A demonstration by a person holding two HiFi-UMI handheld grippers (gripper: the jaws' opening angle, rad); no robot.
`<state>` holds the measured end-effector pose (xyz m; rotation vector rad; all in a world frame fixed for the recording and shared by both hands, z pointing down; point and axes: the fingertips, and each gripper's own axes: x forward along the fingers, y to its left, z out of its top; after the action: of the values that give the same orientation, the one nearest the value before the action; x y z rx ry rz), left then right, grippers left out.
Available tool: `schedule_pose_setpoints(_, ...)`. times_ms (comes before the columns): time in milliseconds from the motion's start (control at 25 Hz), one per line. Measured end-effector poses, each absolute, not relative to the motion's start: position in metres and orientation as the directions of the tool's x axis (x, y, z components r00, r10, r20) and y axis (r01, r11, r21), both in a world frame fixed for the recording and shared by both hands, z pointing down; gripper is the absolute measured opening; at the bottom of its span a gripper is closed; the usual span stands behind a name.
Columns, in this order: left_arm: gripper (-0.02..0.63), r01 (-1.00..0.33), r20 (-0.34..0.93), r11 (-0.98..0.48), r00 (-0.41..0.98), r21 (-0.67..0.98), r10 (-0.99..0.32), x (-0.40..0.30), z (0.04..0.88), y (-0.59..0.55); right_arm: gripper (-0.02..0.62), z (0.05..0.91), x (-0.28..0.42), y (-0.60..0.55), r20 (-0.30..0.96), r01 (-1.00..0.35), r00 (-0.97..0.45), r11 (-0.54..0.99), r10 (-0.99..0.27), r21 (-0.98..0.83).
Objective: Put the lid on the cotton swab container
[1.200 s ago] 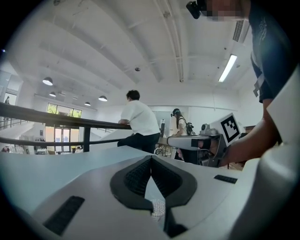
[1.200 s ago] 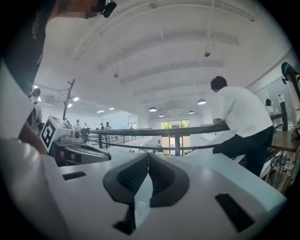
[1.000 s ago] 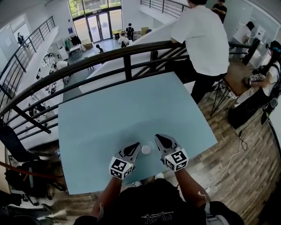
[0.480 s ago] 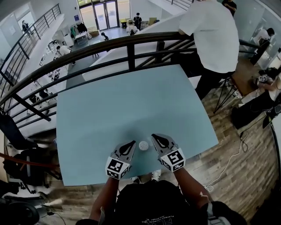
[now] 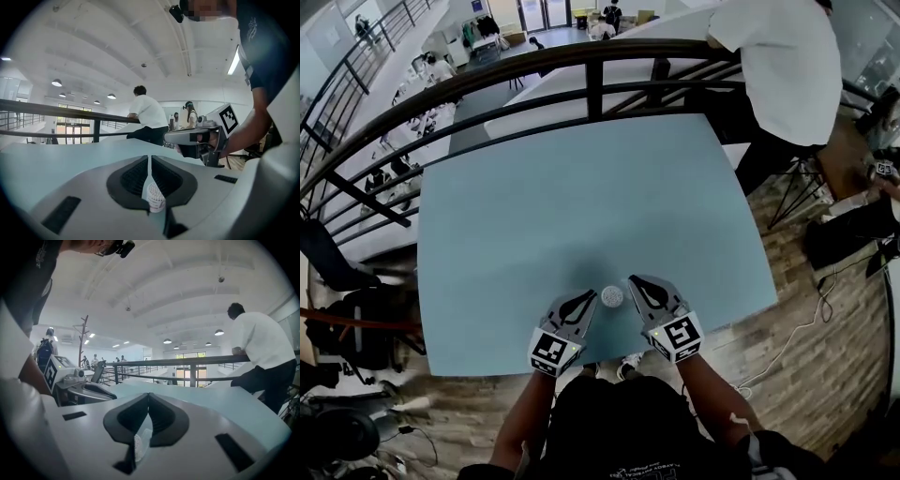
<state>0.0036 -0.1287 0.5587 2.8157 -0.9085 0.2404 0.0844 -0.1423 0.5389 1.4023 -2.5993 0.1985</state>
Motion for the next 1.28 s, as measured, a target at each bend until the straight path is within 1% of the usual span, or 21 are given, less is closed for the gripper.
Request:
schedule_pose_setpoints(40,0.024,-0.588,0.204,-0.801,0.803,0.115,-0.56,0.004,0.562,-0.127,0.018,0.542,0.086,-0.142,0.226,-0.841,-0.534,0.54,-0.815,-0.037)
schedule_pose_setpoints(120,0.109,-0.579,0.205,-0.808,0.808,0.109,-0.552,0.007,0.569,-0.124,0.018,0.548,0.091,-0.143,0.233,-0.848,-0.523,0.527,-0.82,-0.048)
schedule_pose_setpoints(200,0.155,-0.569,0.205,-0.818,0.813,0.086,-0.545,0.011,0.576,-0.124,0.018,0.551,0.094,-0.145,0.234,-0.857,-0.51,0.513,-0.828,-0.055)
schedule_pose_setpoints(400,0.239,-0.553,0.241,-0.832,0.814,0.041,-0.529,0.024,0.594,-0.121,0.018,0.562,0.103,-0.148,0.246,-0.866,-0.496,0.494,-0.833,-0.073)
schedule_pose_setpoints(560,0.284,-0.528,0.293,-0.849,0.813,0.005,-0.503,0.029,0.611,-0.119,0.018,0.572,0.108,-0.15,0.256,-0.871,-0.49,0.481,-0.833,-0.104)
schedule_pose_setpoints(720,0.308,-0.533,0.309,-0.846,0.808,0.021,-0.501,0.032,0.628,-0.121,0.018,0.583,0.111,-0.148,0.275,-0.869,-0.493,0.481,-0.825,-0.117)
schedule_pose_setpoints(920,0.322,-0.523,0.316,-0.852,0.811,0.015,-0.492,0.041,0.643,-0.124,0.018,0.596,0.115,-0.151,0.287,-0.869,-0.494,0.477,-0.821,-0.13)
schedule_pose_setpoints(1280,0.341,-0.549,0.334,-0.836,0.792,0.021,-0.512,0.052,0.658,-0.122,0.018,0.608,0.117,-0.15,0.307,-0.87,-0.493,0.472,-0.814,-0.146)
